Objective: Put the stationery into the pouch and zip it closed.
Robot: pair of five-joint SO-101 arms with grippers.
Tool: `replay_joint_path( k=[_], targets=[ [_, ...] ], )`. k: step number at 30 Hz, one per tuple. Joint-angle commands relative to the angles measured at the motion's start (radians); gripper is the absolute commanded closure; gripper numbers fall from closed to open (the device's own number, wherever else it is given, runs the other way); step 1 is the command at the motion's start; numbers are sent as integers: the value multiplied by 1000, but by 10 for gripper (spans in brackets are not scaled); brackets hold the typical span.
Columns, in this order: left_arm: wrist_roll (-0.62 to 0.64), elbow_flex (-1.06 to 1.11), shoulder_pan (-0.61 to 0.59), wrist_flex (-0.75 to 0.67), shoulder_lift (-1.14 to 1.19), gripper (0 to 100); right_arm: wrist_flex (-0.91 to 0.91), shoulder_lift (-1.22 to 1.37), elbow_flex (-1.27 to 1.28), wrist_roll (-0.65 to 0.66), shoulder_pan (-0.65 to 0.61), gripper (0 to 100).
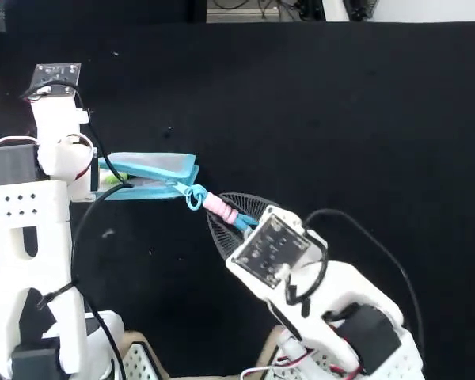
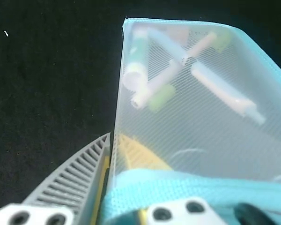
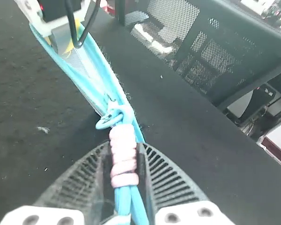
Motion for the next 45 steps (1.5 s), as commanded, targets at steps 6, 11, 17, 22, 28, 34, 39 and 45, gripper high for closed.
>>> replay_joint_path(
  k=[6, 11, 17, 22, 28, 34, 39, 45],
  targets=[
    [-5, 8, -2, -3, 5, 970, 160, -38, -193, 11, 9, 988],
    [-5, 8, -2, -3, 5, 970, 184, -36, -194, 11, 2, 988],
    [-3, 7, 5, -3, 3, 970, 46, 50, -199, 2, -143, 988],
    [-3, 18, 91, 5, 3, 970, -92, 259, -303, 2, -147, 988],
    [-6, 18, 113, 5, 3, 970, -97, 414, -532, 2, -146, 988],
    [-6, 18, 171, 2, 2, 970, -103, 527, -545, 2, -146, 988],
    [-5, 18, 179, 0, 2, 970, 44, 481, -545, -14, -143, 979],
    [-3, 18, 179, -2, 2, 970, 233, 435, -498, -181, -104, 802]
  ],
)
